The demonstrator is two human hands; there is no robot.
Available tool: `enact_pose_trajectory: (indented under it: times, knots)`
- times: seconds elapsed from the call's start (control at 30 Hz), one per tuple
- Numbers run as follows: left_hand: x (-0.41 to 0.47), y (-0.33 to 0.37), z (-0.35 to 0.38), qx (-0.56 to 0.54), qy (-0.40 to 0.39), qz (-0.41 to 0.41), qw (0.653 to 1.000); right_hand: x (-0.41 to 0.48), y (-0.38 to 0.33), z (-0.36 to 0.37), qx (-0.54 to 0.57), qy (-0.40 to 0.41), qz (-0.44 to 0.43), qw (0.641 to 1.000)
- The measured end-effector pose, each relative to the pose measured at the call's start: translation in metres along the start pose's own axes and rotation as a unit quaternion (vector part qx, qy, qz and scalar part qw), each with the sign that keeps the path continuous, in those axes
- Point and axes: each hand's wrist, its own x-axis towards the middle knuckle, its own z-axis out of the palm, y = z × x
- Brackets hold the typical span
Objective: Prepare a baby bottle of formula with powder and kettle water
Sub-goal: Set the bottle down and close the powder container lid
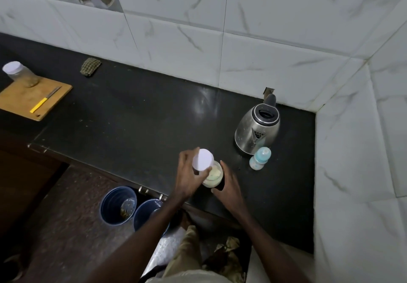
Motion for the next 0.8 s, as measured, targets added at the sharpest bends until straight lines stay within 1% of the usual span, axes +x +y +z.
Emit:
enact_pose_trajectory:
  times: [0.07,0.17,0.27,0.37,0.43,0.5,0.6,0.7,0.8]
  knots:
    - [-0.011,0.002,0.010,0.011,-0.039,0.025,0.999,-0.003,-0.001,-0.006,0.001,0.016,-0.005,1.000]
    - [-0.020,0.004,0.020,0.022,-0.076,0.030,0.996,-0.005,-0.011,-0.021,0.026,0.045,0.005,0.999]
    - [-0.023,0.004,0.023,0.027,-0.077,0.033,0.996,0.000,-0.023,-0.034,0.020,0.020,-0.023,0.999]
    - [-0.023,0.003,0.022,-0.003,-0.086,0.008,0.996,0.009,-0.038,-0.042,-0.047,-0.050,-0.086,0.994]
    - [-0.023,0.000,0.022,-0.009,-0.097,-0.005,0.995,0.016,-0.046,-0.043,-0.115,-0.101,-0.116,0.981]
    - [-0.021,-0.002,0.022,-0.011,-0.116,-0.027,0.993,0.022,-0.050,-0.041,-0.183,-0.128,-0.143,0.964]
    - [-0.020,0.002,0.019,-0.031,-0.136,-0.093,0.986,0.027,-0.058,-0.041,-0.251,-0.146,-0.154,0.944]
    - [-0.021,-0.001,0.020,-0.039,-0.128,-0.114,0.984,0.026,-0.071,-0.045,-0.305,-0.139,-0.138,0.932]
    - [-0.019,-0.005,0.020,-0.031,-0.131,-0.130,0.982,0.027,-0.082,-0.044,-0.337,-0.119,-0.102,0.928]
